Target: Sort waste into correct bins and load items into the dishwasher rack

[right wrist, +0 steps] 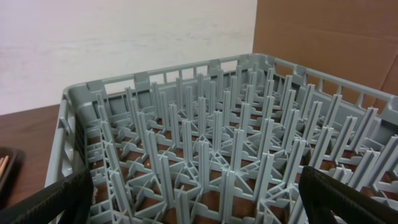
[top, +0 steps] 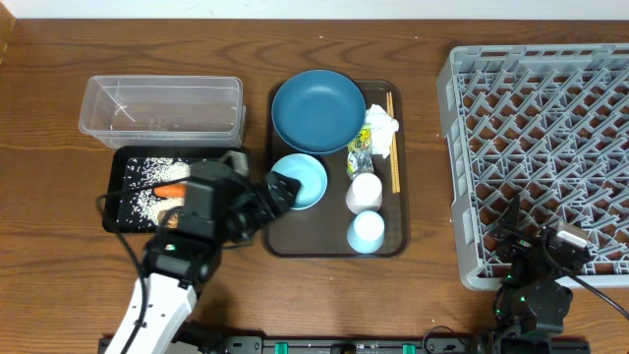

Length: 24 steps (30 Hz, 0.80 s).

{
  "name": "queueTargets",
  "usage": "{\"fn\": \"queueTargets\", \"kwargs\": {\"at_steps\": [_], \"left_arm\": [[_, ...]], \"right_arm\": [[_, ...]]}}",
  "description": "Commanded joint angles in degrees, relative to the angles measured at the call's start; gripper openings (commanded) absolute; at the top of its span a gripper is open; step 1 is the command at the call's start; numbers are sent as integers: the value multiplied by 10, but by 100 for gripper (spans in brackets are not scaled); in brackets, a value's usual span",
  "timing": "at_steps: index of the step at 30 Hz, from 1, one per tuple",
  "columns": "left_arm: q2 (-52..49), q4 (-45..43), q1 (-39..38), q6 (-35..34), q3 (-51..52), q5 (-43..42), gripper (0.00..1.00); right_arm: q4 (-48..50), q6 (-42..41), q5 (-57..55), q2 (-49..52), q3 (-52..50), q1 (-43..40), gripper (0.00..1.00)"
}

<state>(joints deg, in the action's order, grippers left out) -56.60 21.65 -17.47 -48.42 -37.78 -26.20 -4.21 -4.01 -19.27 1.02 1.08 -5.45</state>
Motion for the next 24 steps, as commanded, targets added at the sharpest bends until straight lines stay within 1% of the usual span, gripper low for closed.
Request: {"fn": "queueTargets", "kwargs": {"at_steps": [1,4,12,15,20,22,24], "left_arm": [[-2,2,-47,28,3,58,98],[-2,2,-82,28,3,94,98],[-2,4,-156,28,3,126,98],[-2,18,-185,28,2,168,98],[-2,93,-215,27,-28,254,98],[-2,135,-218,27,-52,289,98],[-2,190,-218,11,-80,336,98]], "right_arm": [[-7,2,2,-1,3,-2,99],[-7,2,2,-1,3,-2,99],[-7,2,2,-1,3,-2,99],[-7,2,2,-1,3,-2,99],[-7,2,2,-1,3,-2,99],[-7,2,2,-1,3,-2,99],[-7,2,2,-1,3,-2,99]]}}
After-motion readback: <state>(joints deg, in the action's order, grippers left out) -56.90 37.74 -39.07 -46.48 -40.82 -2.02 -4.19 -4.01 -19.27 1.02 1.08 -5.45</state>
